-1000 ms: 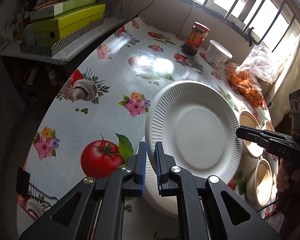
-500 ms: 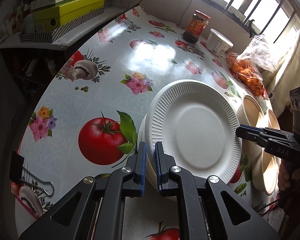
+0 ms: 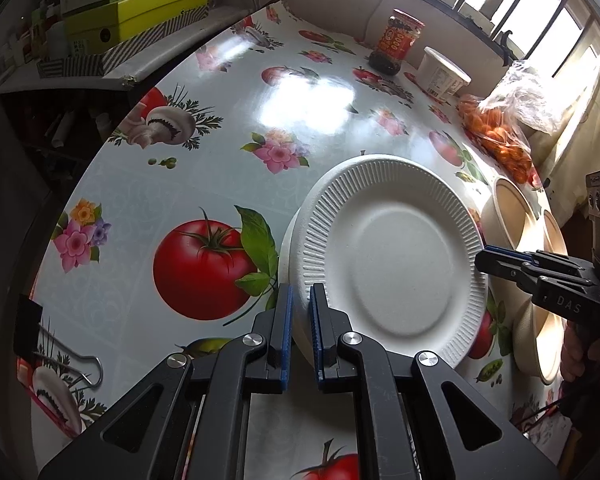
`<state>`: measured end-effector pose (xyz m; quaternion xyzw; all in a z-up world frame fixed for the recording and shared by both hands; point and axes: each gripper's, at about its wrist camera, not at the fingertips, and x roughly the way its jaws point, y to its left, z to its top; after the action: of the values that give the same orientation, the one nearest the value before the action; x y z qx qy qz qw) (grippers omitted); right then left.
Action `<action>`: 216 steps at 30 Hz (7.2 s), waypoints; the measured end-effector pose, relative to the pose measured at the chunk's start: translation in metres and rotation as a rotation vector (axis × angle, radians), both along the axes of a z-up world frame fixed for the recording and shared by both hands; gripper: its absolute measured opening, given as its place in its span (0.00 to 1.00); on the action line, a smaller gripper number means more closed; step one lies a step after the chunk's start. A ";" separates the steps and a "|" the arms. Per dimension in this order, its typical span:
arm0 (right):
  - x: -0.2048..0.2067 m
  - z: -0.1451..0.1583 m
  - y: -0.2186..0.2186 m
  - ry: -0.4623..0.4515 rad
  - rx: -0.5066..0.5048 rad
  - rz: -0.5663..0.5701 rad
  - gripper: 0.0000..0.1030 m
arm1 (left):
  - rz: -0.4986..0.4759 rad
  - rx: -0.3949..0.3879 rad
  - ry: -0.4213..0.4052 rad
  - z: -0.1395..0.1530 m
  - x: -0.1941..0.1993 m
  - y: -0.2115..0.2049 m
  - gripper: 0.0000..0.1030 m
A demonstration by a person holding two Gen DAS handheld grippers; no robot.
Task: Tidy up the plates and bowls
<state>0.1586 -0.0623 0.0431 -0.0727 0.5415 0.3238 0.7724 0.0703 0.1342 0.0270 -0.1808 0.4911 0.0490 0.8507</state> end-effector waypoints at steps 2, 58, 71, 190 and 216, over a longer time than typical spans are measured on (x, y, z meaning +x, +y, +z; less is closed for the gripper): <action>0.000 -0.001 0.000 -0.002 -0.004 0.001 0.16 | 0.002 0.001 0.000 0.000 0.000 0.000 0.09; -0.021 -0.010 0.010 0.081 0.072 -0.066 0.44 | 0.021 -0.158 -0.036 -0.011 -0.010 0.024 0.29; -0.026 -0.011 0.048 0.098 0.090 -0.008 0.44 | 0.076 -0.148 -0.025 -0.016 -0.020 0.052 0.29; 0.016 0.030 -0.166 -0.244 0.074 -0.374 0.21 | -0.288 0.009 -0.115 0.016 0.111 -0.161 0.29; 0.024 0.011 -0.164 -0.177 0.113 -0.368 0.14 | -0.343 0.096 -0.120 0.012 0.115 -0.178 0.20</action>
<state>0.1827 -0.2261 0.0543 0.0428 0.4566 0.1994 0.8660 0.1853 -0.0441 0.0393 -0.0562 0.4603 -0.0840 0.8820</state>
